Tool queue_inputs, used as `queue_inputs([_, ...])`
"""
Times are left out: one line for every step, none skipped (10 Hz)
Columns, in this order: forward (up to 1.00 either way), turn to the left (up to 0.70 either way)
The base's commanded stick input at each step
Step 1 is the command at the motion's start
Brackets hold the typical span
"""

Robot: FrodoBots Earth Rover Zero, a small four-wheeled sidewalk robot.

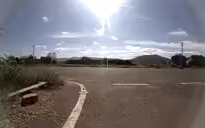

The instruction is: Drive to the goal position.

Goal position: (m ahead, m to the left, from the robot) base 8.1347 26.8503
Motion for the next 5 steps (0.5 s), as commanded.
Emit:
queue_inputs([0.0,0.0])
queue_inputs([0.0,0.0])
queue_inputs([0.0,0.0])
queue_inputs([0.0,0.0])
queue_inputs([0.09,0.0])
